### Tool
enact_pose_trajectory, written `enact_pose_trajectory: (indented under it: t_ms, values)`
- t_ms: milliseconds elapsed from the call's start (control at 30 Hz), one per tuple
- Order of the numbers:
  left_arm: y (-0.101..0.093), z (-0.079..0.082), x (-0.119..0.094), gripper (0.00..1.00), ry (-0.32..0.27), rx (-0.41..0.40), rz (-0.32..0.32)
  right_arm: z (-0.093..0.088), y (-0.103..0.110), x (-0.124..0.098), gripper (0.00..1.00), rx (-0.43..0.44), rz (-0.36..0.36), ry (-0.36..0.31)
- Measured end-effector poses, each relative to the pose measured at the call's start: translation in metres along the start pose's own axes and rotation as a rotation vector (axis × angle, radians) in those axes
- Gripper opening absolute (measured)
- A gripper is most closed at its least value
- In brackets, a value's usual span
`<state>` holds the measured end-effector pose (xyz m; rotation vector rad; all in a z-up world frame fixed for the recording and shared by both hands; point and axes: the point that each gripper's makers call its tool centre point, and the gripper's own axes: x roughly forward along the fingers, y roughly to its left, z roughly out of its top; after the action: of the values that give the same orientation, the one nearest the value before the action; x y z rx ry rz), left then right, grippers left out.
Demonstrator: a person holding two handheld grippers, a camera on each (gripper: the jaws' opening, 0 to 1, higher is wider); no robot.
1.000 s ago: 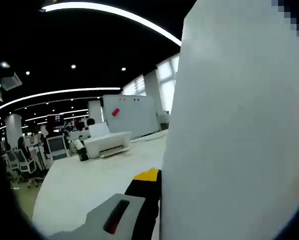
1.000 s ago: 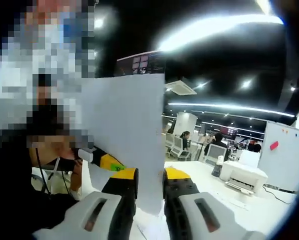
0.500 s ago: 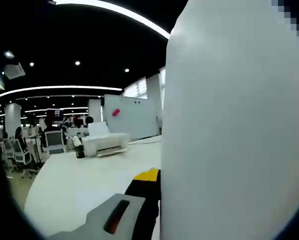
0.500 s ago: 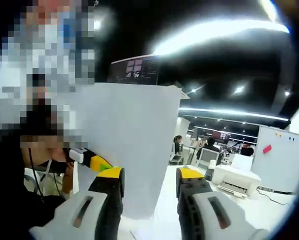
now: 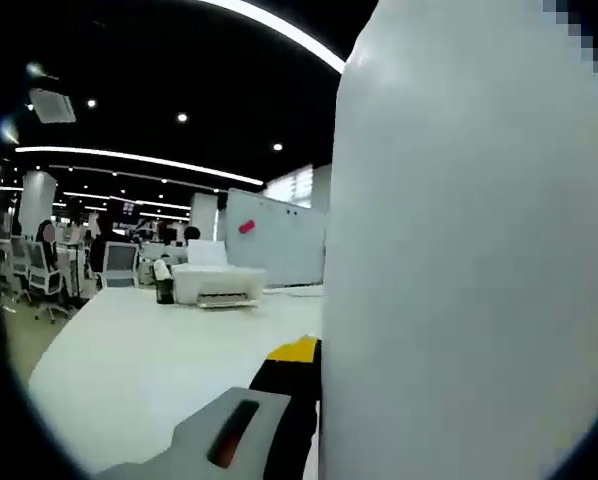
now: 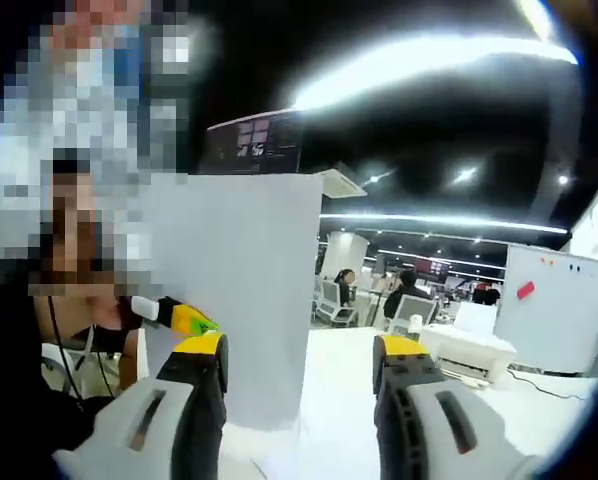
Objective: Organize the stack of printing papers by aligning and flattening the scattered papers on the table
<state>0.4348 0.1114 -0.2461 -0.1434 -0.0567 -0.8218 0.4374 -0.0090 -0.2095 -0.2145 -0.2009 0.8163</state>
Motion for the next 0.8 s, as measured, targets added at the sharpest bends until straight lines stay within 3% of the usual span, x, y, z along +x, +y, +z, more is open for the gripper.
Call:
enact_pose_trajectory:
  t_ms: [67,200,800]
  values:
    - [0.003,0.001,0.0,0.06,-0.018,-0.059,-0.004,0.001,-0.004,0.0,0.63,0.001,-0.017,-0.008]
    - [0.006,0.002,-0.001,0.06,-0.024,-0.065,0.01,0.004,-0.009,-0.002,0.74,0.006,-0.043,-0.029]
    - [0.02,0.008,-0.007,0.06,-0.11,-0.173,0.046,-0.003,-0.034,-0.009,0.82,0.011,-0.142,-0.024]
